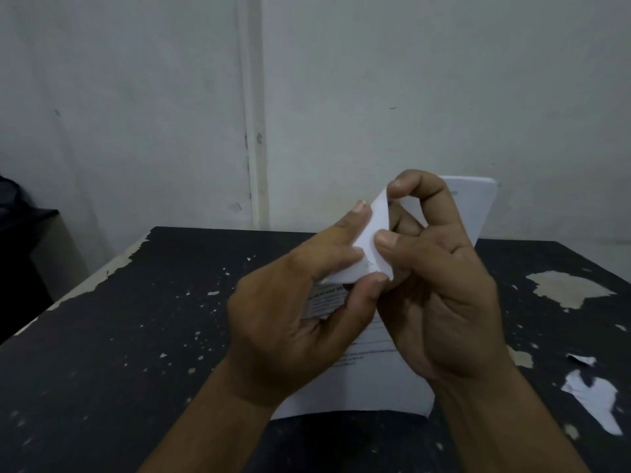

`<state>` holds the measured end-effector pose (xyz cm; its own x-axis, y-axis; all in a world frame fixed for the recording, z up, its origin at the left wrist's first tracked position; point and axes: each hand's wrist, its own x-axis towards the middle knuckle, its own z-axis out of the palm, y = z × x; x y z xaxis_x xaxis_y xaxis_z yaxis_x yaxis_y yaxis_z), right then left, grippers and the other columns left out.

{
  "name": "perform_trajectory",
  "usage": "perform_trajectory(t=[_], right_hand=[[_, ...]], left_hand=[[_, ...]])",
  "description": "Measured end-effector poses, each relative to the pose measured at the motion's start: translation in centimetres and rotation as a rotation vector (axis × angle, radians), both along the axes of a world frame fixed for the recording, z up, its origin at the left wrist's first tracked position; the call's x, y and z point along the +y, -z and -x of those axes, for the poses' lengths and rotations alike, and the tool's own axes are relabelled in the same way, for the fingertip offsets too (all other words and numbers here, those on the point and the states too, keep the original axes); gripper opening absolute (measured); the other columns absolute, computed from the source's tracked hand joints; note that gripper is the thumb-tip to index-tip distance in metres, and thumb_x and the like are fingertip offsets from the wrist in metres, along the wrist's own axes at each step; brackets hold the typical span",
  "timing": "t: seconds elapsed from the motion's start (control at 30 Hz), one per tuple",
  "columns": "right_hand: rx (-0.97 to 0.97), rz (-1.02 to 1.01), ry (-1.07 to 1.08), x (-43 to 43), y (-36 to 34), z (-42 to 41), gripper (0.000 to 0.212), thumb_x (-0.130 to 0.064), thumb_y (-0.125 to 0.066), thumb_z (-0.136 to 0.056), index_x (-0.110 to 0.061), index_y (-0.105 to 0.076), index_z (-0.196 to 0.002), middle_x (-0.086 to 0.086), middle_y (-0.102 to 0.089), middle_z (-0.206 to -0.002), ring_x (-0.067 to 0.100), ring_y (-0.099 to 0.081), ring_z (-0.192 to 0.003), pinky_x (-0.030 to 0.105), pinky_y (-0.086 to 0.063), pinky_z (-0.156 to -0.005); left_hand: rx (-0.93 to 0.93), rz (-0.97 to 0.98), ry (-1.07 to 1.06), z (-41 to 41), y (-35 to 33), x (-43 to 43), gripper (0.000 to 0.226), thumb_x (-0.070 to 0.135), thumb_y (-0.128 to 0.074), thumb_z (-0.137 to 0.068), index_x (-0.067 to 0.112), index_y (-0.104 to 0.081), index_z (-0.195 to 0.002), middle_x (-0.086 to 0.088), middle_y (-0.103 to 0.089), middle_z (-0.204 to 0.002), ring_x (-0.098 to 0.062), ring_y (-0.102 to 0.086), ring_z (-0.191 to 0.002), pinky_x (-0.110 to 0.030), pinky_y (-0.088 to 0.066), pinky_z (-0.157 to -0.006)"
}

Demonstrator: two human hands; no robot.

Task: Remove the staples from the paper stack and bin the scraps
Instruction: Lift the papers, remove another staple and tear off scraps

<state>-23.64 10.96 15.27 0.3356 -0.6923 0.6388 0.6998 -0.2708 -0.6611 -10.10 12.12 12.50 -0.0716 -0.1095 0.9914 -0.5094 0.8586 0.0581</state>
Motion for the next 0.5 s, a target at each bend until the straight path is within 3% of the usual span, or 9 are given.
perform_trajectory(t=[0.13,0.27,0.37,0.5], right_hand=[[-0.006,-0.027,0.001,0.08,-0.12,0.07,0.035,0.004,-0.051,-0.084,-0.021,-0.047,-0.109,0.009,-0.053,-0.086,0.021,-0.055,-0.08,0.031,-0.053,-0.069],[0.003,-0.042,-0.003,0.18,-0.23,-0.05,0.034,0.004,-0.049,-0.086,-0.02,-0.043,-0.11,0.005,-0.056,-0.079,0.018,-0.056,-0.076,0.029,-0.053,-0.067],[-0.005,-0.085,-0.011,0.13,-0.29,-0.11,0.035,0.004,-0.05,-0.086,-0.02,-0.045,-0.11,0.008,-0.05,-0.08,0.019,-0.056,-0.074,0.027,-0.053,-0.063],[-0.001,-0.133,0.014,-0.09,-0.34,-0.09,0.037,0.004,-0.053,-0.085,-0.021,-0.047,-0.111,0.012,-0.039,-0.084,0.022,-0.047,-0.074,0.026,-0.05,-0.059]], left_hand=[[0.026,-0.063,0.035,0.16,-0.1,0.18,0.027,0.027,-0.068,-0.091,0.009,-0.055,-0.106,-0.009,-0.062,-0.128,-0.01,-0.071,-0.102,-0.015,-0.054,-0.072],[-0.04,-0.185,0.094,-0.37,-0.58,0.08,0.026,0.036,-0.057,-0.098,0.012,-0.059,-0.108,-0.013,-0.059,-0.132,-0.012,-0.065,-0.113,-0.013,-0.048,-0.089],[-0.105,-0.065,0.006,-0.26,-0.29,-0.04,0.018,0.024,-0.061,-0.098,0.01,-0.06,-0.109,-0.019,-0.055,-0.132,-0.019,-0.064,-0.118,-0.018,-0.05,-0.093],[-0.138,0.061,-0.083,-0.29,0.13,-0.25,0.022,0.014,-0.068,-0.093,0.005,-0.06,-0.112,-0.025,-0.058,-0.127,-0.023,-0.063,-0.118,-0.022,-0.053,-0.093]])
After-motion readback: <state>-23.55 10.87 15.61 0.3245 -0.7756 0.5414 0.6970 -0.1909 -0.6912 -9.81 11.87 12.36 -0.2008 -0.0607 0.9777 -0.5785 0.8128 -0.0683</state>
